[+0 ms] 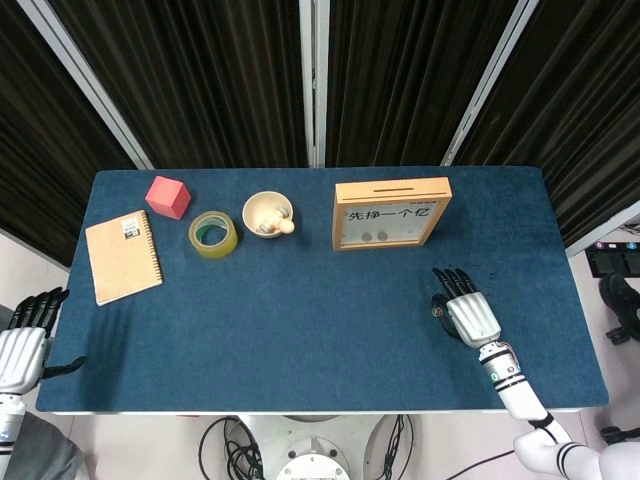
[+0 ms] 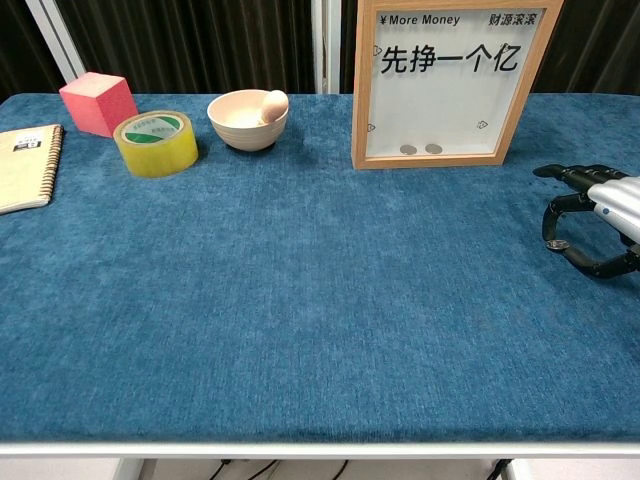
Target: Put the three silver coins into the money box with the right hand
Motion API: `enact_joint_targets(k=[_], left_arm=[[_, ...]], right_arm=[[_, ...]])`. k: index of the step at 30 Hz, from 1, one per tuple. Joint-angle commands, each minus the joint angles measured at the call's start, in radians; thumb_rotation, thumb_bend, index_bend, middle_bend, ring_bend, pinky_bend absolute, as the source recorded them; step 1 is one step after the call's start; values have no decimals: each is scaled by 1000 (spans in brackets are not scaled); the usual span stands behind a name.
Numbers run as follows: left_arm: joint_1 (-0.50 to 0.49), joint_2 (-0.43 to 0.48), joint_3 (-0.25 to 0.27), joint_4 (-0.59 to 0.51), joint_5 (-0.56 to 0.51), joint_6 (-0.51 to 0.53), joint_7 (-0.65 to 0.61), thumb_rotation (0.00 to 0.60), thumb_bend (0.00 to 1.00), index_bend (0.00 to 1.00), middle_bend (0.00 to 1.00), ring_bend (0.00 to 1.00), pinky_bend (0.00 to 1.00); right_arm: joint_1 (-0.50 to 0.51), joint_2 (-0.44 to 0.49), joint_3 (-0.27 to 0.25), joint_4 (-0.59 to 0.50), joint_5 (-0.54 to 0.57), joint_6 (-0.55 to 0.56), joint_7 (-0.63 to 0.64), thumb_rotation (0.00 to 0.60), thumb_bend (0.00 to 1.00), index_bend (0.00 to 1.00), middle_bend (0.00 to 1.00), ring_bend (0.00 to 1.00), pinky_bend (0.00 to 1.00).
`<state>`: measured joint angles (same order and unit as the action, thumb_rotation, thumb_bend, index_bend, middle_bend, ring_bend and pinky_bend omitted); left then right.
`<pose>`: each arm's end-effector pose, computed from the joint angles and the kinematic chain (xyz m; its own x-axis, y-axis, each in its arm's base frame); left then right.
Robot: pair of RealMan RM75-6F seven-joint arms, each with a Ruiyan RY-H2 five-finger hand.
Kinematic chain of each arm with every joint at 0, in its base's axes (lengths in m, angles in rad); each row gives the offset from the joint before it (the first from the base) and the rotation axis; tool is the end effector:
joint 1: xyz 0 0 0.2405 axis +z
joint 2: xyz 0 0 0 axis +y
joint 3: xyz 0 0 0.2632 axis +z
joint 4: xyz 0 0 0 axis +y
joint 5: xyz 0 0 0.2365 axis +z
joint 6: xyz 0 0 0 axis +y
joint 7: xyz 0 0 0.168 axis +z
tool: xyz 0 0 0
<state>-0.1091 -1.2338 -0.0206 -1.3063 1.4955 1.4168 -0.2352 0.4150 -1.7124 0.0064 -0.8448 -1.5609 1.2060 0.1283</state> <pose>-0.3850 0.2138 0.1216 0.3538 0.0727 0.9325 0.9347 0.0077 -0.3552 -0.3256 -0.3165 -0.0420 0.5073 -0.1563 0.8475 -0.8407 -0.3058 0.4468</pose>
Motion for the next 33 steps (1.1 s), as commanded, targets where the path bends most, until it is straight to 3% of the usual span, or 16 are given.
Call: enact_joint_targets(k=[1,7,13,22,33], left_arm=[[-1,0,-1,1,0,0,0,600,41,43,40,0,0],[-3,-2,-1,3,0,-2,-3,600,41,43,40,0,0],[-2,-4,1,8,4,1,-9,600,41,43,40,0,0],[-1,-4,3,10,3,1,-16,600,41,43,40,0,0],[-2,-3,3,7,2,-1,-13,600,41,43,40,0,0]], right_arm=[[0,-5,-1,9,-4,5,5,600,337,438,40,0,0],[2,-11,-2,24,-11,19,23,600,338,367,37,0,0],[2,-22,-4,47,-21,40,45,600,342,362,43,0,0],[5,-38,-2,72,-25,51,64,600,352,498,61,0,0],[11,-46,3,85,-21,51,66,600,375,558,70,0,0]])
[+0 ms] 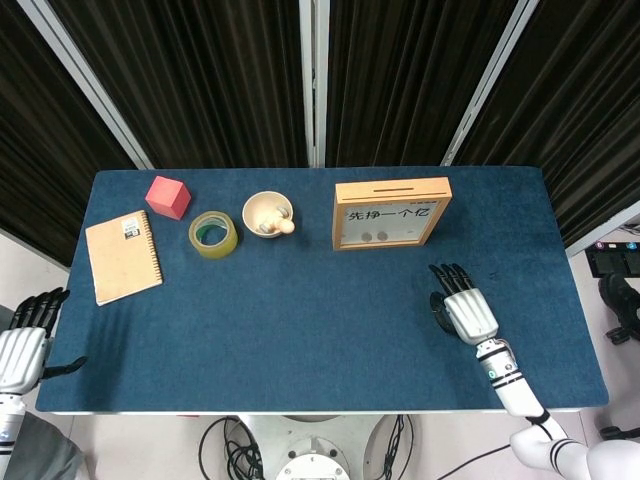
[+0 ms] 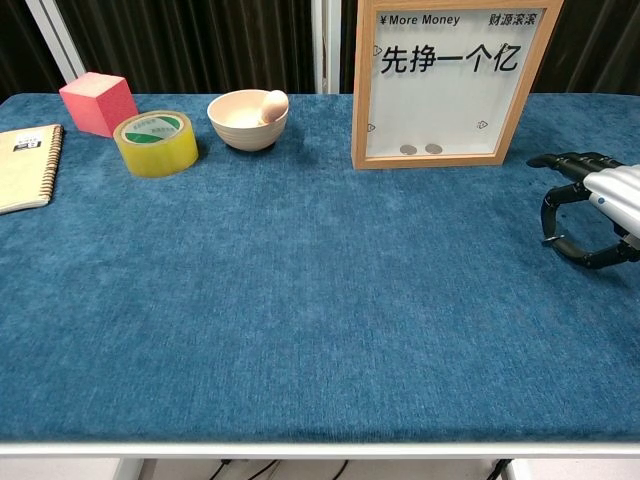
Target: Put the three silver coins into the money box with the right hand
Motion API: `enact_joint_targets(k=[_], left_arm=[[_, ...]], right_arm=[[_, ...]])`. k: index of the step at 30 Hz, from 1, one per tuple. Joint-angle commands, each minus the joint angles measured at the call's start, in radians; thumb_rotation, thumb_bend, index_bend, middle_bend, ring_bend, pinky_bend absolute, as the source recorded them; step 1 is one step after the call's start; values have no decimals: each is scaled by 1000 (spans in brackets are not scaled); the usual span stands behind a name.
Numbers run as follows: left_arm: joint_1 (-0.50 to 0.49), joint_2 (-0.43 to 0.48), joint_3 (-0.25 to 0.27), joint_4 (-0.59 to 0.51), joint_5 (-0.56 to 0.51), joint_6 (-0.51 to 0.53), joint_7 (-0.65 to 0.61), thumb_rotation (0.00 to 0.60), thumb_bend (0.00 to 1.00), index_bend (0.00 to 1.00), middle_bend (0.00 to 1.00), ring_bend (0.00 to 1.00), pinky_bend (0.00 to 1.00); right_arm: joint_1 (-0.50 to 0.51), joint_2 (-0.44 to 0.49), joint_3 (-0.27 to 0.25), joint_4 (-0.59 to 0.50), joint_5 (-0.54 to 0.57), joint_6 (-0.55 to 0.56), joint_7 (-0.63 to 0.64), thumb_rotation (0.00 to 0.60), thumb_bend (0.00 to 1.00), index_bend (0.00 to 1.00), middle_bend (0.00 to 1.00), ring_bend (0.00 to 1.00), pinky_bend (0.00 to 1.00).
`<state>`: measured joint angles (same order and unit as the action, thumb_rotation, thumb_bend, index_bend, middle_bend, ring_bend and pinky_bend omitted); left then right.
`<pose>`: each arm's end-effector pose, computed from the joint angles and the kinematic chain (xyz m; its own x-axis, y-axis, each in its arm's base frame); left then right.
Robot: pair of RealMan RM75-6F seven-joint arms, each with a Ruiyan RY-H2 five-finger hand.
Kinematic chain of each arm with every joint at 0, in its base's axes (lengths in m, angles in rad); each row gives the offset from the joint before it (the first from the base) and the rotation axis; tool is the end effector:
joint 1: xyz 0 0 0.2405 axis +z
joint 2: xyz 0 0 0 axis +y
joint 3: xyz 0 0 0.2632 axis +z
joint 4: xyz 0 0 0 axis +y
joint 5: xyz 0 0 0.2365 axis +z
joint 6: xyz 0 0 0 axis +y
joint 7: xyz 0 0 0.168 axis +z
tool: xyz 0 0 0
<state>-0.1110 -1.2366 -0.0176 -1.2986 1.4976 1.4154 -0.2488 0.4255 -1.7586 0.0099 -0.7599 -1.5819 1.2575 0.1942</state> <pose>-0.3859 0.2140 0.1208 0.3462 0.0763 0.9351 0.9376 0.0055 -0.3476 -0.3209 -0.3231 -0.0422 0.4779 -0.1093 0.8716 -0.8461 -0.3238 0.4233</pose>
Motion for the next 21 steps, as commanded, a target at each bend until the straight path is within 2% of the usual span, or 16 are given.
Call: enact_joint_targets(k=[1,9,13,17,21], left_arm=[[0,0,0,0,0,0,1,600,41,43,40,0,0],[1,0,-1,-2,-2,1,3,600,41,43,40,0,0],[2,2,-1,-7,1,7,7,600,41,43,40,0,0],[1,5,0,-20,10,16,17,600,40,43,40,0,0],[-2,10,0,-37,25,29,36,600,41,43,39,0,0]], right_arm=[[1,0,0,1,1,-1,0,600,379,566,71,0,0],[1,8,5,-5,4,5,8,600,435,644,76,0,0],[6,43,24,-55,-1,52,11,600,438,656,77,0,0],[22,122,67,-179,-5,109,2,600,439,668,77,0,0],[54,243,123,-370,-13,141,-42,600,441,677,79,0,0]])
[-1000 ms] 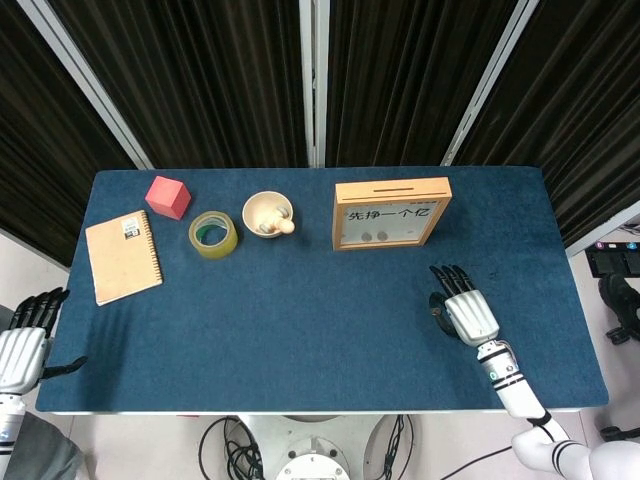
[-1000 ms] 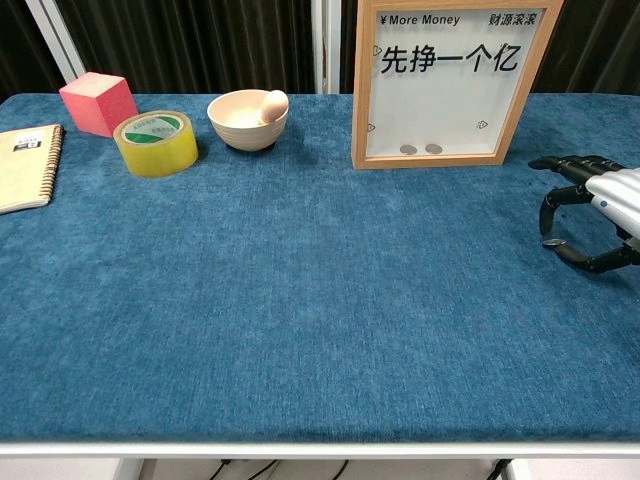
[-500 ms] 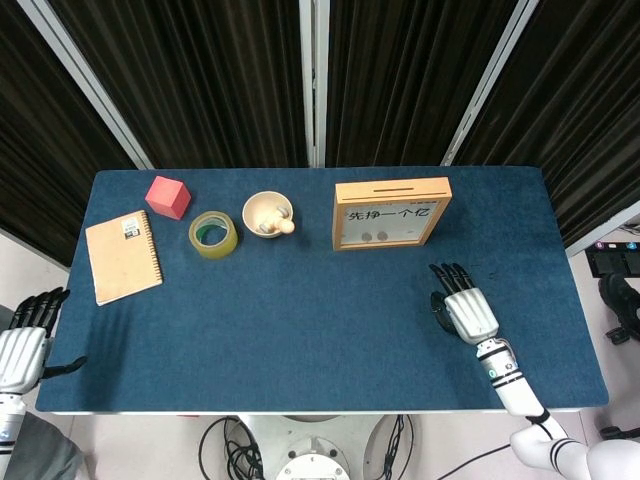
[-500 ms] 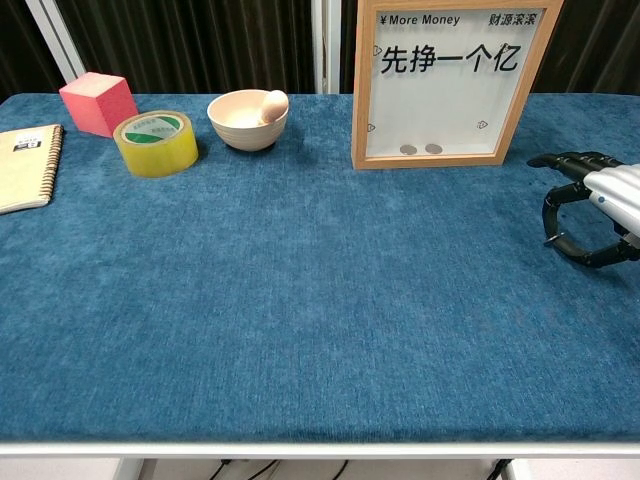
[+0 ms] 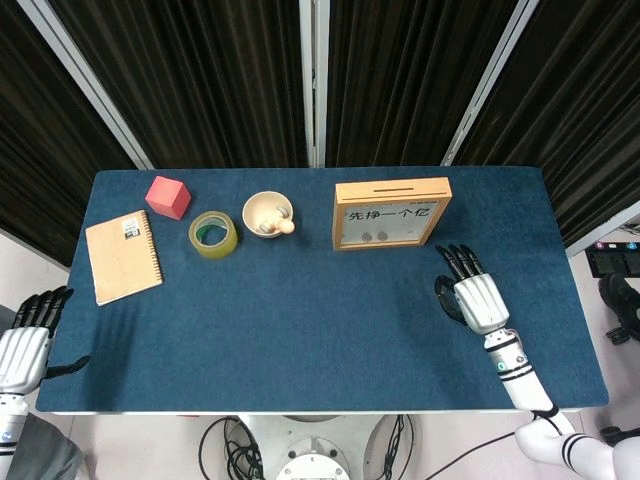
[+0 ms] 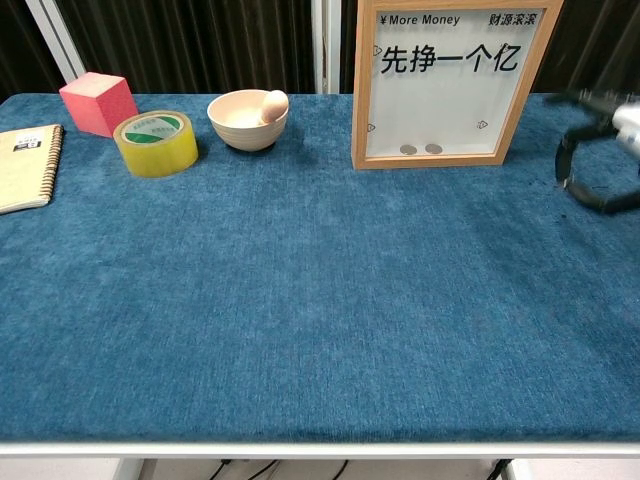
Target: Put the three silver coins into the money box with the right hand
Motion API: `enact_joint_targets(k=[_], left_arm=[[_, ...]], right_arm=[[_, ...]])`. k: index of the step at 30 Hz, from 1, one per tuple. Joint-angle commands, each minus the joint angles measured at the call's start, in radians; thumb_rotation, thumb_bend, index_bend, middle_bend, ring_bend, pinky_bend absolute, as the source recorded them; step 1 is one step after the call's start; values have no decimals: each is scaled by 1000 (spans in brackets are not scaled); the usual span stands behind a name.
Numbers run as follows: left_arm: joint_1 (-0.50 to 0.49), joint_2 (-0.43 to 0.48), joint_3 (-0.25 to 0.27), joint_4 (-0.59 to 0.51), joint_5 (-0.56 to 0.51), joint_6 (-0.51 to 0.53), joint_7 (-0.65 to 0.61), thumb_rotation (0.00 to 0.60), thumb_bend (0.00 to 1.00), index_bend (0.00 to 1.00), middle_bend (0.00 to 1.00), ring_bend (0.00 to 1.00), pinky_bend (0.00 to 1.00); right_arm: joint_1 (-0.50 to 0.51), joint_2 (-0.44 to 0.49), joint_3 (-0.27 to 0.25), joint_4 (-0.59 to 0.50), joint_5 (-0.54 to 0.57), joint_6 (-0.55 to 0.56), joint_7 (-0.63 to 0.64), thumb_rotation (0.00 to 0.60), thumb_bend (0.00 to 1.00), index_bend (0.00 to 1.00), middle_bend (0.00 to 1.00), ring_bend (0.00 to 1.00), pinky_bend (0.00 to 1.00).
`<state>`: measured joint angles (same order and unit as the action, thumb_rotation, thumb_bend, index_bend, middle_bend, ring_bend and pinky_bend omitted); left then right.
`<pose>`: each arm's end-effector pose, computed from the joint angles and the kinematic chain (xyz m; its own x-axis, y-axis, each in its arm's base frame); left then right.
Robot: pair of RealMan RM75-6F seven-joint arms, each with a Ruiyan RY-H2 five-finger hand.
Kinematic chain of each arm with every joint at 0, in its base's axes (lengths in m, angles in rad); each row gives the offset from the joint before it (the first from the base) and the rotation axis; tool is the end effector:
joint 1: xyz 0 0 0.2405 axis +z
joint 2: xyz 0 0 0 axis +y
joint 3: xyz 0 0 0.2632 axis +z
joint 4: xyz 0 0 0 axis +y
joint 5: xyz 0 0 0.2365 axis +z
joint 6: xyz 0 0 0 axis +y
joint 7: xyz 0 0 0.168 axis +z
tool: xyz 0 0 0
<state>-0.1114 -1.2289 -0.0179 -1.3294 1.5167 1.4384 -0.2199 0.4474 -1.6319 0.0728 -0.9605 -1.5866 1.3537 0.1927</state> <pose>-0.3755 0.2138 0.1206 0.3547 0.0600 0.9330 0.9350 -0.0222 -0.3540 -0.2860 -0.3369 0.0030 0.3701 0.0125 0.9289 -0.8670 -0.3545 0.3501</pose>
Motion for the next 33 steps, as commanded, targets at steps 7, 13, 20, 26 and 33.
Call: enact_joint_targets(k=[7,13,20,26,33], left_arm=[[-8,2,-4,-26,29,30,42,600,41,43,40,0,0],[-14,4,1,-36,52,40,61,600,41,43,40,0,0],[-19,10,15,-46,71,36,73,600,40,42,40,0,0],[-17,14,19,-47,77,44,76,600,41,42,40,0,0],[-18,12,22,-39,75,40,72,600,41,42,39,0,0]], right_arm=[[112,298,190,-450,37,-1,-186,600,444,698,81,0,0],[215,342,291,-506,157,-137,-294,600,444,702,82,0,0],[342,298,354,-449,353,-313,-433,600,444,708,84,0,0],[427,258,379,-415,537,-413,-561,600,443,713,87,0,0],[479,233,374,-401,650,-427,-643,600,443,713,86,0,0]])
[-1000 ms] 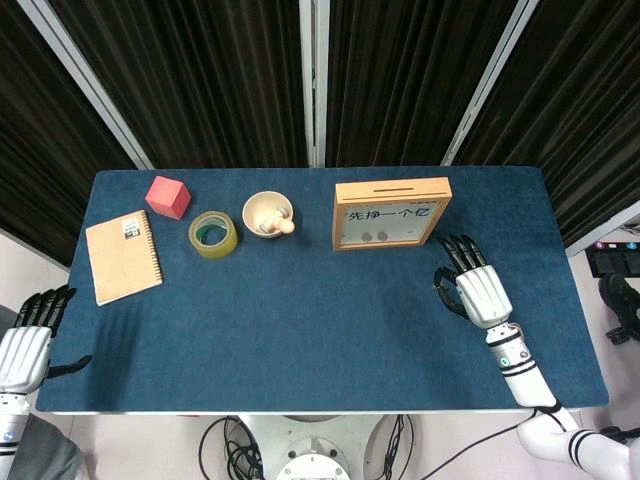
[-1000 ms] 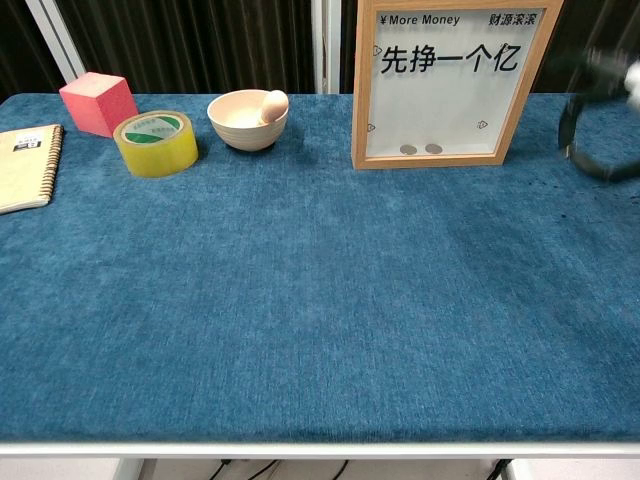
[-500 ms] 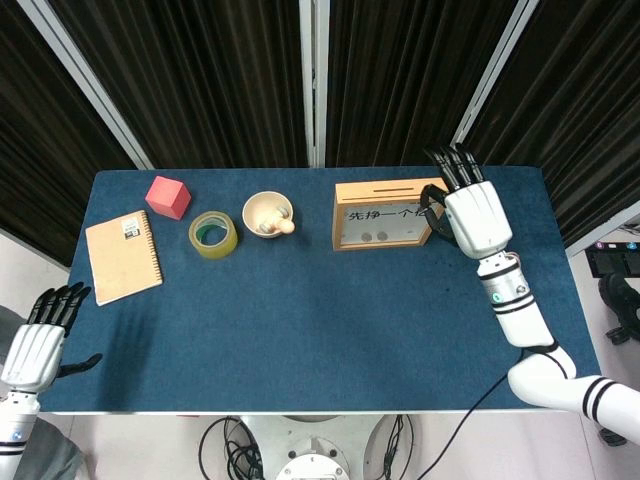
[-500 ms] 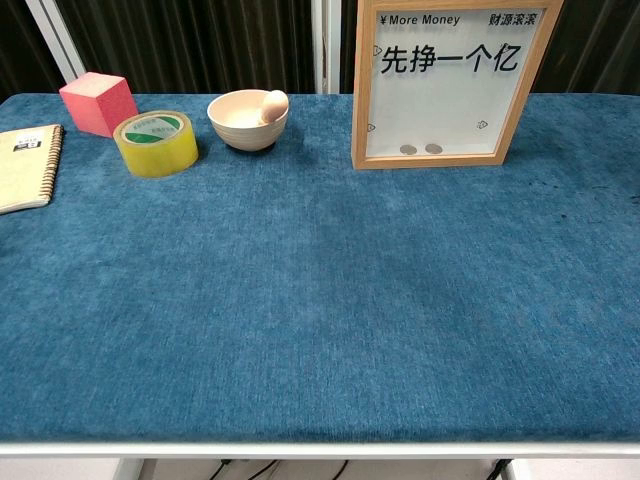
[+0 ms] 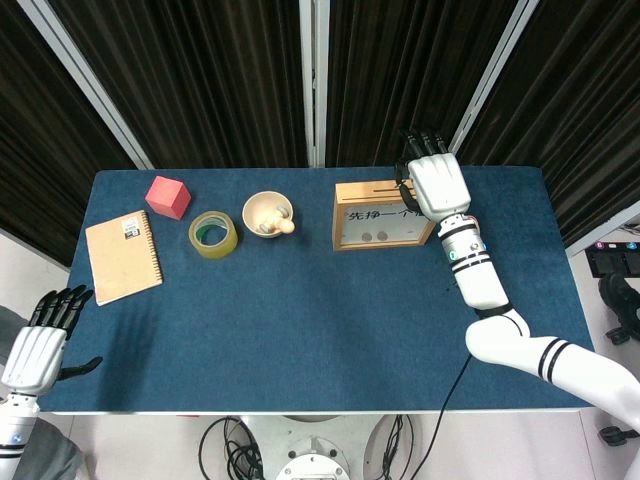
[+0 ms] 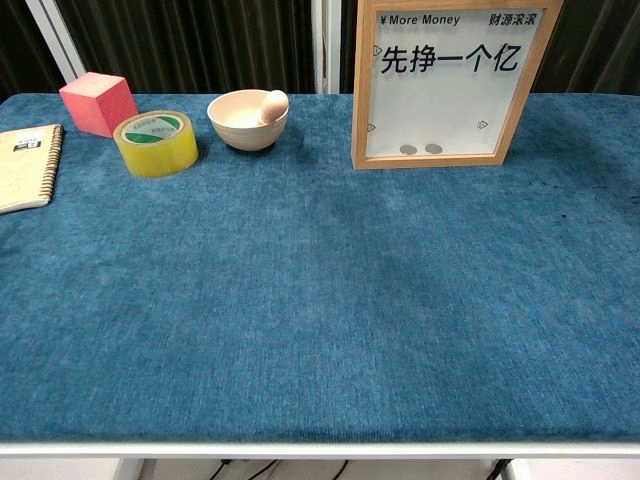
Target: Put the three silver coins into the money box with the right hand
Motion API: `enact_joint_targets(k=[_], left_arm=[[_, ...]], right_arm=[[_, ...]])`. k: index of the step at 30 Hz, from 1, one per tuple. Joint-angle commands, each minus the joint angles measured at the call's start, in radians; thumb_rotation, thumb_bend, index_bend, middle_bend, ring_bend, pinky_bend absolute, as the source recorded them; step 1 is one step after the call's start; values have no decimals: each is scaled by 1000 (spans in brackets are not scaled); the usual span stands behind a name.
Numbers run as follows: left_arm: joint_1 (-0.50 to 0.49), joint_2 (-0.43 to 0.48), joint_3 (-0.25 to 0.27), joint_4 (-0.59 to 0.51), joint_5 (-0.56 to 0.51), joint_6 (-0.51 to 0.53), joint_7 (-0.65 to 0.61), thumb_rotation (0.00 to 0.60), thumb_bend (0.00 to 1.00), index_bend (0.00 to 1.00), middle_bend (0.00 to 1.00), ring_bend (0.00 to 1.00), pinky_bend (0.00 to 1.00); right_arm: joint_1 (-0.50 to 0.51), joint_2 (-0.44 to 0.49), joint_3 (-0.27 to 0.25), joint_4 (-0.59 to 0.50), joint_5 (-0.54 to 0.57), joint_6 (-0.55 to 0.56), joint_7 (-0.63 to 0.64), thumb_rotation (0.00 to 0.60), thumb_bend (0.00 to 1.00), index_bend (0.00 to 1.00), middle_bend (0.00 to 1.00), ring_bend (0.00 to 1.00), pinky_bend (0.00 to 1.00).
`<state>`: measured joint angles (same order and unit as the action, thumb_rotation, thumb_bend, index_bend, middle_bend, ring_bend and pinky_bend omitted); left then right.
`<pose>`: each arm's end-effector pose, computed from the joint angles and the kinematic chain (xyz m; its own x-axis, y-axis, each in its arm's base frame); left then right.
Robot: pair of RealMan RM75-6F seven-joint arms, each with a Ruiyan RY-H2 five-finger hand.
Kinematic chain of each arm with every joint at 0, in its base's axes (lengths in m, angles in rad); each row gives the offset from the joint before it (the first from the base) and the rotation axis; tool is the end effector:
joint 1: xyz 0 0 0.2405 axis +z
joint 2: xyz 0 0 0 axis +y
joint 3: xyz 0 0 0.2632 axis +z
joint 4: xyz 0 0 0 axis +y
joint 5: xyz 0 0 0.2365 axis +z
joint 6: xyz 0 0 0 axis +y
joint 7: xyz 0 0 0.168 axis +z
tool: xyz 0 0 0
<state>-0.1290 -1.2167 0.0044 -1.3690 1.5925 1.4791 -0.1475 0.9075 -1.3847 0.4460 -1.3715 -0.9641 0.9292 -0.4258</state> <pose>-0.3525 0.2133 0.1152 0.4058 0.0463 0.9128 0.9088 -0.1262 -0.3977 -0.0864 -0.4934 0.0829 0.4554 0.0787 0.8868 -0.8467 -0.2697 0.4588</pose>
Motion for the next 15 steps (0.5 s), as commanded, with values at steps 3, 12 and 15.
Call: enact_joint_targets(k=[3,12,15], left_arm=[[-2,-2,0,0,-2,-3,-2,600,41,42,40,0,0],[-3,-1,2,1,-5,-6,-2,600,41,42,40,0,0],[-3,0,2,-1,-3,-4,-6,600,41,42,39,0,0]], right_arm=[[28,-26,-8,19,48,14,-42,600,444,714,88,0,0],[44,-36,-23,12,121,25,-64,600,445,716,87,0,0],[49,-32,-28,4,136,30,-73,600,446,717,86,0,0]])
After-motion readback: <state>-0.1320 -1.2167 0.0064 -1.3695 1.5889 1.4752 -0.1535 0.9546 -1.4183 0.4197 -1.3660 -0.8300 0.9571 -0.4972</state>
